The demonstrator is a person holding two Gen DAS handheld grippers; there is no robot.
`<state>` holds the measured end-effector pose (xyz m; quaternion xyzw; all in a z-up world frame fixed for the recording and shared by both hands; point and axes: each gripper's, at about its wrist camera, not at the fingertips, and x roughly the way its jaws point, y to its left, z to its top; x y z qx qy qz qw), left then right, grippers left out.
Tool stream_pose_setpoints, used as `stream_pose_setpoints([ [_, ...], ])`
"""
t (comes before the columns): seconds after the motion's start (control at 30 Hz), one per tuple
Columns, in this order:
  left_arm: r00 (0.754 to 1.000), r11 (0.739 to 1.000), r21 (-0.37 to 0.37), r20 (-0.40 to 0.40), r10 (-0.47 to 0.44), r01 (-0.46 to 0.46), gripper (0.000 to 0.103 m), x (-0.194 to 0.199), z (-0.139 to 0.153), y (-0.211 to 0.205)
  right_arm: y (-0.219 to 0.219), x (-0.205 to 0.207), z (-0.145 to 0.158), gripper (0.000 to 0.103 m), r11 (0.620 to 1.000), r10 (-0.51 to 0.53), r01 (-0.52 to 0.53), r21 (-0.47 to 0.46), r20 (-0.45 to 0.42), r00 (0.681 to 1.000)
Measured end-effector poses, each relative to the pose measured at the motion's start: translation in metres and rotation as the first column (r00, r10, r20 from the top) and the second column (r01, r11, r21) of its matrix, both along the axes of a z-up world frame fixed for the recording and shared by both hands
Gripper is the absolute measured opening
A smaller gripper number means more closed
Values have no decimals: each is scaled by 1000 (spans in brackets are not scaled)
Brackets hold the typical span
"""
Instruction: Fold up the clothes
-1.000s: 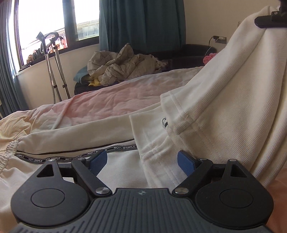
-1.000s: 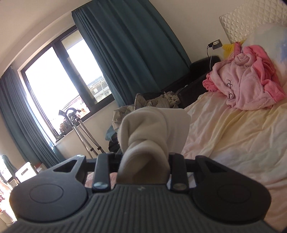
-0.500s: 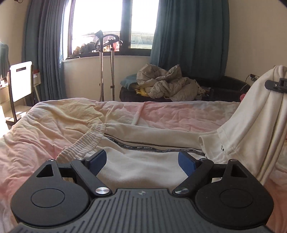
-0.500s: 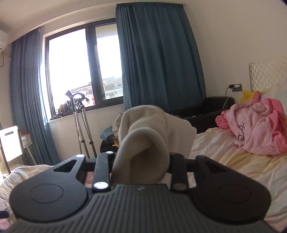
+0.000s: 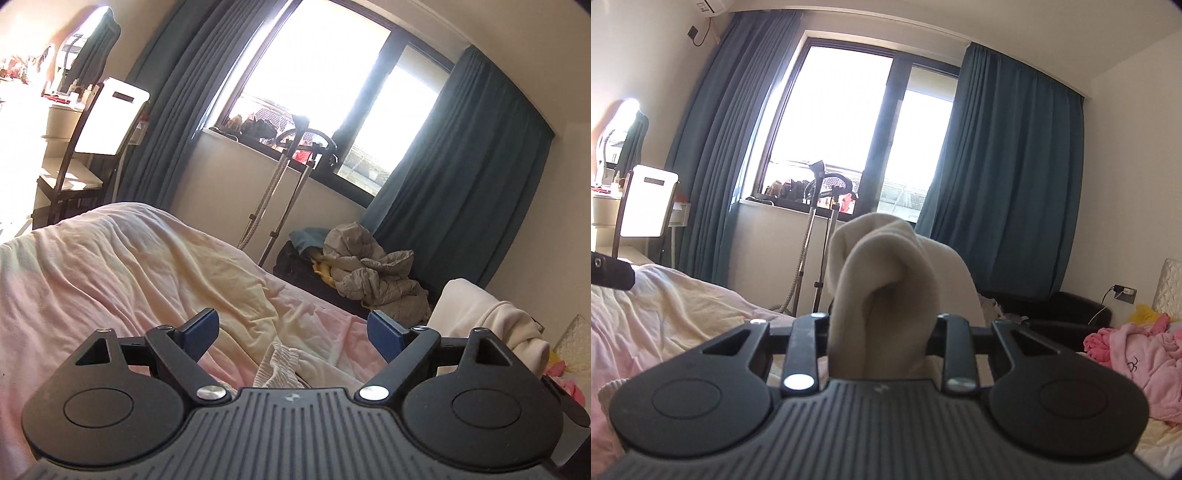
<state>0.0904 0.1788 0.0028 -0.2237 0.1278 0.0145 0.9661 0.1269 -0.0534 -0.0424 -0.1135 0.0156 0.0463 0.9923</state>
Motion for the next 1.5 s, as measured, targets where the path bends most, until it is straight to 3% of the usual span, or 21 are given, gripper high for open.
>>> stream_pose_setpoints([
  [0.1, 996, 997, 33, 50, 68, -69, 89, -17, 3, 22, 58, 3, -21, 31, 993, 116, -118, -23, -53, 992],
  [0.23, 993, 992, -37, 28, 118, -117, 89, -23, -9, 51, 112, 11, -67, 31, 964, 255, -266, -23, -222, 941],
  [0.33, 993, 989, -95, 9, 115, -114, 89, -16, -18, 60, 133, 0, -93, 32, 950, 264, -292, -112, -214, 940],
  [0.5, 998, 998, -33, -14, 59, -60, 89, -6, -23, 48, 119, -4, -82, 42, 934, 318, -345, -96, -218, 923],
  [0.63, 999, 999, 31, -48, -6, 7, 89, 2, -24, 29, 91, -18, -64, 54, 880, 442, -472, -56, -271, 855],
  [0.8, 988, 991, 104, -137, -65, 80, 89, 13, -37, 9, 39, -58, -37, 52, 829, 508, -557, -41, -360, 782],
  [0.87, 981, 986, 145, -182, -59, 86, 89, 18, -41, 1, 9, -72, -22, 52, 844, 498, -536, -16, -350, 793],
  [1.0, 957, 976, 209, -291, 5, 59, 91, 28, -60, -2, -45, -72, -7, 54, 922, 381, -383, 62, -335, 862],
  [1.07, 945, 983, 181, -325, 24, 37, 91, 29, -65, 4, -71, -62, -8, 54, 962, 274, -251, 110, -359, 892],
  [1.17, 930, 993, 116, -363, 49, -7, 93, 29, -69, 11, -98, -50, -24, 54, 980, 184, -140, 140, -373, 909],
  [1.23, 922, 995, 96, -380, 73, -39, 93, 27, -74, 11, -105, -38, -43, 54, 986, 150, -99, 136, -442, 884],
  [1.3, 921, 996, 61, -381, 84, -65, 93, 23, -72, 8, -111, -25, -68, 54, 977, 167, -70, 200, -527, 833],
  [1.5, 931, 997, 6, -356, 77, -80, 92, 0, -64, -5, -118, -28, -72, 55, 954, 201, -40, 298, -532, 822],
])
